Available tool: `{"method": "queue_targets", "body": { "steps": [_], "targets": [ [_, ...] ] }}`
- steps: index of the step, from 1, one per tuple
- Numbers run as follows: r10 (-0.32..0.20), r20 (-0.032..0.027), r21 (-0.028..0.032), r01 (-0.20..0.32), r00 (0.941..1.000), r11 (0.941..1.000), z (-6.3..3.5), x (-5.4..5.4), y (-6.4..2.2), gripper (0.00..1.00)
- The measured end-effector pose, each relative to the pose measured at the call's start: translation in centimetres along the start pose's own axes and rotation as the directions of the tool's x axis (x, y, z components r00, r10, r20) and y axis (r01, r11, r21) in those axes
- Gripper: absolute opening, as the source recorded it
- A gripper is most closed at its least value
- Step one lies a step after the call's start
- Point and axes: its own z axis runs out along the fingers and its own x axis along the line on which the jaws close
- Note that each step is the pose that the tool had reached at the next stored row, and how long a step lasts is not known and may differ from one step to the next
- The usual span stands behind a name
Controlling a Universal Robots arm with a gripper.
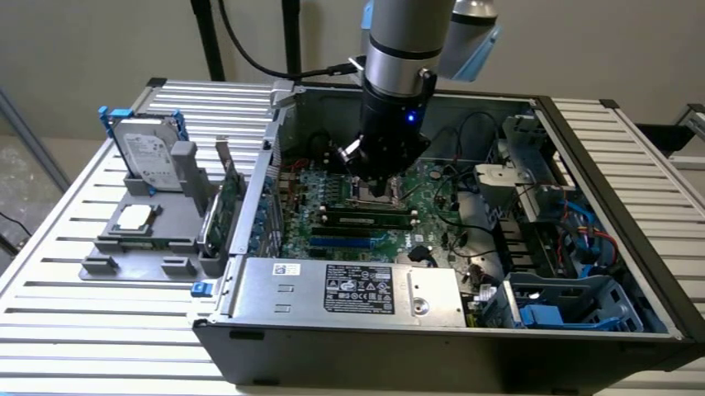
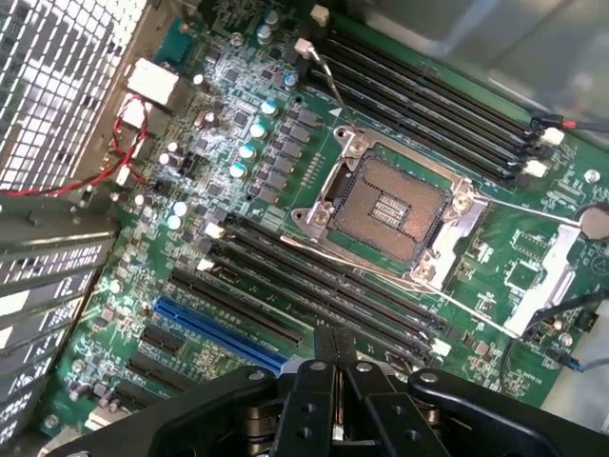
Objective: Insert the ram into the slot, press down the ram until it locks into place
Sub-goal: 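Press down the ram until it locks into place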
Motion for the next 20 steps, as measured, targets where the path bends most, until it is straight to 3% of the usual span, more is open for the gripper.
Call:
{"method": "queue_targets", "body": {
  "steps": [5,10,15,20],
  "targets": [
    [0.089,0.0021,-0.0019,-0.089,0.996,0.996,0.0,0.0,0.0,0.11],
    [0.176,0.004,-0.0039,-0.176,0.9843,0.9843,0.0,0.0,0.0,0.11],
    [0.263,0.0059,-0.0062,-0.263,0.9647,0.9647,0.0,0.0,0.0,0.11],
    [0.347,0.0074,-0.0086,-0.346,0.938,0.938,0.0,0.0,0.0,0.11]
  ]
}}
